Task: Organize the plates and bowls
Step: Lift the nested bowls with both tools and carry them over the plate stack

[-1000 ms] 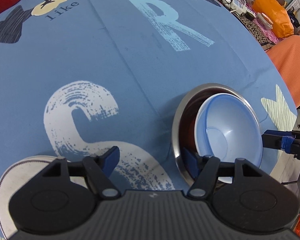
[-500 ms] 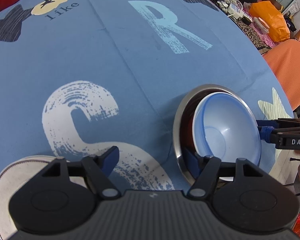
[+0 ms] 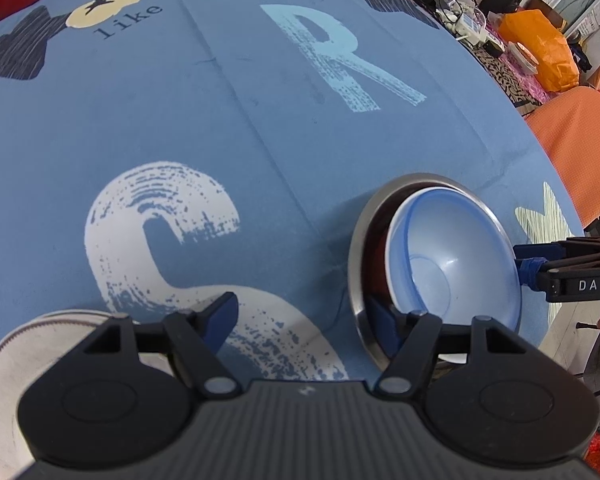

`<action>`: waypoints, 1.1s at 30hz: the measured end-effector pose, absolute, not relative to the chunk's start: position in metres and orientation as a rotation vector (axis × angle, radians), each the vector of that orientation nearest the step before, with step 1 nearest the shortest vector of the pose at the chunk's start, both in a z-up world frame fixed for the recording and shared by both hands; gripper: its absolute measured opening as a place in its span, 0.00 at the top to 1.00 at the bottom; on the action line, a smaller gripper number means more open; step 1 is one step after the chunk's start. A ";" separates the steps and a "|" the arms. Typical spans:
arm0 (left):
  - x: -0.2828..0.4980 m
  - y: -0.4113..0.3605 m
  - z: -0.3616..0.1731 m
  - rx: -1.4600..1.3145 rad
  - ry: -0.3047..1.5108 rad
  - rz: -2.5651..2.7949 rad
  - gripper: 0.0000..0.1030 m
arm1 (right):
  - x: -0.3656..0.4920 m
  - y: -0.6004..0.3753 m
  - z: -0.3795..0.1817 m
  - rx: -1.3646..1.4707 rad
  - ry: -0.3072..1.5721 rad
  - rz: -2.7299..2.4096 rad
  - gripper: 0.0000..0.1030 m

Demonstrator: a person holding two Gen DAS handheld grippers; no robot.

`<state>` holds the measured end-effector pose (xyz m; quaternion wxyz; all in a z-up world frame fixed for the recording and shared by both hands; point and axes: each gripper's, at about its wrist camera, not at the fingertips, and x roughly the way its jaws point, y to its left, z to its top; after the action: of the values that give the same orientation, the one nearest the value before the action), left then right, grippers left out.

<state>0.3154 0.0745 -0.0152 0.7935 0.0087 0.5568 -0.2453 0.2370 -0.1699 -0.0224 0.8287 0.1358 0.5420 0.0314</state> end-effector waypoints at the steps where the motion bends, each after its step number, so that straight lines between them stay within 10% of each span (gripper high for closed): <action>1: 0.315 0.074 -0.015 0.019 1.196 -0.527 0.33 | 0.237 -0.171 -0.024 0.294 1.148 0.066 0.38; 6: 0.314 0.073 -0.015 0.019 1.197 -0.520 0.33 | 0.237 -0.172 -0.023 0.301 1.147 0.068 0.39; 10: 0.313 0.075 -0.015 0.010 1.185 -0.521 0.34 | 0.234 -0.180 -0.028 0.423 1.093 0.200 0.76; 17: 0.306 0.074 -0.010 -0.070 1.171 -0.549 0.68 | 0.234 -0.175 -0.024 0.433 1.061 0.266 0.97; 21: 0.304 0.072 -0.008 -0.080 1.154 -0.538 0.78 | 0.231 -0.186 -0.033 0.600 1.069 0.248 0.98; 23: 0.304 0.069 -0.006 -0.092 1.147 -0.557 1.00 | 0.230 -0.184 -0.034 0.619 1.074 0.250 0.98; 33: 0.303 0.069 -0.008 -0.126 1.137 -0.550 1.00 | 0.232 -0.176 -0.028 0.563 1.045 0.265 0.97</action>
<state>0.3030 0.0694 -0.0083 0.8052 -0.0586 0.5313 -0.2567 0.2317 -0.1762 -0.0280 0.8207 0.2645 0.4910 0.1243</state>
